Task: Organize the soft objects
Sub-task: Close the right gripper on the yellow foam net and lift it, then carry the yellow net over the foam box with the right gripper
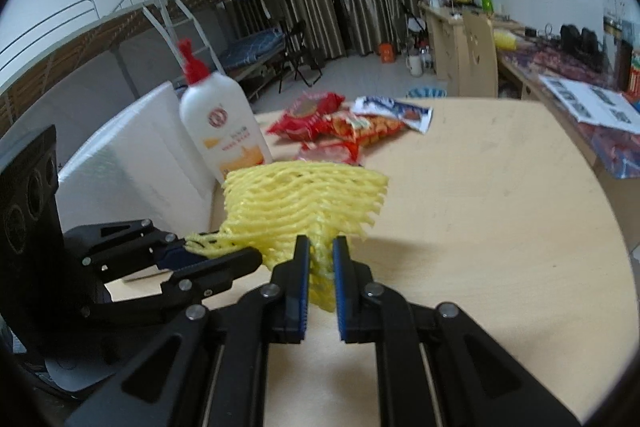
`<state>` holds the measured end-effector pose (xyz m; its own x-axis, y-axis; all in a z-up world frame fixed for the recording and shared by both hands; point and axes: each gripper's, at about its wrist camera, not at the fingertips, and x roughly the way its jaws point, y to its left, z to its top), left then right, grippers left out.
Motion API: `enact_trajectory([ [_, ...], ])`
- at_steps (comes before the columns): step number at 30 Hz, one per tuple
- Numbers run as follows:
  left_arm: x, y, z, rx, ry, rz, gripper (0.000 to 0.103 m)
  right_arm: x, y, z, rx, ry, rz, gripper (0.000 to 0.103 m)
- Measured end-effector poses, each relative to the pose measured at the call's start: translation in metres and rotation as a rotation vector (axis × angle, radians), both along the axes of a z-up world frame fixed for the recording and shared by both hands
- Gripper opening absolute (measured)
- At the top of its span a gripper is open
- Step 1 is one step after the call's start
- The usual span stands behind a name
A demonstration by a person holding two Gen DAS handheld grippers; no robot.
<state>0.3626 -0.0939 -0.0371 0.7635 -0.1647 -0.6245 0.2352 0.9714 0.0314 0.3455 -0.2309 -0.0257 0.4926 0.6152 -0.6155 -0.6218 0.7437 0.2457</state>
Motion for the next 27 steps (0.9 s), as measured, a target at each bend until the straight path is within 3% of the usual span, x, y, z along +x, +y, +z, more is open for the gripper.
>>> enact_trajectory([
  [15, -0.095, 0.000, 0.067, 0.033, -0.160, 0.028, 0.015, -0.091, 0.002, 0.069, 0.058, -0.162, 0.031, 0.014],
  [27, -0.157, 0.024, 0.102, 0.047, -0.242, 0.112, 0.015, -0.135, 0.023, 0.096, 0.105, -0.249, 0.105, 0.014],
])
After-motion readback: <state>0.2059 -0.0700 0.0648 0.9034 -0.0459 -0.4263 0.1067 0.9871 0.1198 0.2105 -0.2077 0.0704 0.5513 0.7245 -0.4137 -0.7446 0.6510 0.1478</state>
